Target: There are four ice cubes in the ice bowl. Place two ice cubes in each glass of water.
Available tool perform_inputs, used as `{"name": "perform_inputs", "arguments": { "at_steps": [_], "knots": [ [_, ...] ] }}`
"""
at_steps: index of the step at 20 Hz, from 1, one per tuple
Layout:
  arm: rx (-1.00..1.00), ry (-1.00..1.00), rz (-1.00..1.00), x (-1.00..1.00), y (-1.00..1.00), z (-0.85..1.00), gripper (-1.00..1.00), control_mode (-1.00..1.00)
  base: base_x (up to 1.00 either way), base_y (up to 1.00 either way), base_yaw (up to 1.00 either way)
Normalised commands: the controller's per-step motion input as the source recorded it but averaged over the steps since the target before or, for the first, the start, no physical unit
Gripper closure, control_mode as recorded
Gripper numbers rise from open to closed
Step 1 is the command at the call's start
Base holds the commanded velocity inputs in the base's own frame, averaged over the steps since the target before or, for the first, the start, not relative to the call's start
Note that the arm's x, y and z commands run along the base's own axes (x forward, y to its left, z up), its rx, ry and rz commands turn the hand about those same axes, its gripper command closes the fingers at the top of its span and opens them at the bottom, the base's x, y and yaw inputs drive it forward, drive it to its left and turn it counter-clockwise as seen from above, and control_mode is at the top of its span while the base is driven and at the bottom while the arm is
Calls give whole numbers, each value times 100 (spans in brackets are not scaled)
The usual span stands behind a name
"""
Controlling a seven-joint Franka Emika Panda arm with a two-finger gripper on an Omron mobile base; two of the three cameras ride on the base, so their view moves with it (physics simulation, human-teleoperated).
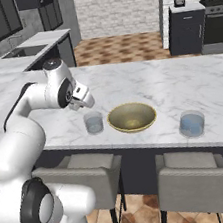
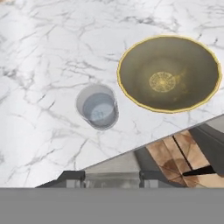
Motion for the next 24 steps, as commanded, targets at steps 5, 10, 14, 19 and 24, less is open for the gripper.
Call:
{"name": "perform_inputs", "arguments": {
  "at_steps": [5,10,14,19,24],
  "knots": [
    [0,14,2,4,0,-14,100,-100,0,0,0],
    [0,3,0,6,0,-27,100,-100,0,0,0],
    [0,0,0,29,0,-27,100,-100,0,0,0],
    [0,0,0,33,1,-20,100,-100,0,0,0],
    [0,3,0,29,3,-11,100,-100,0,0,0]
  ]
}}
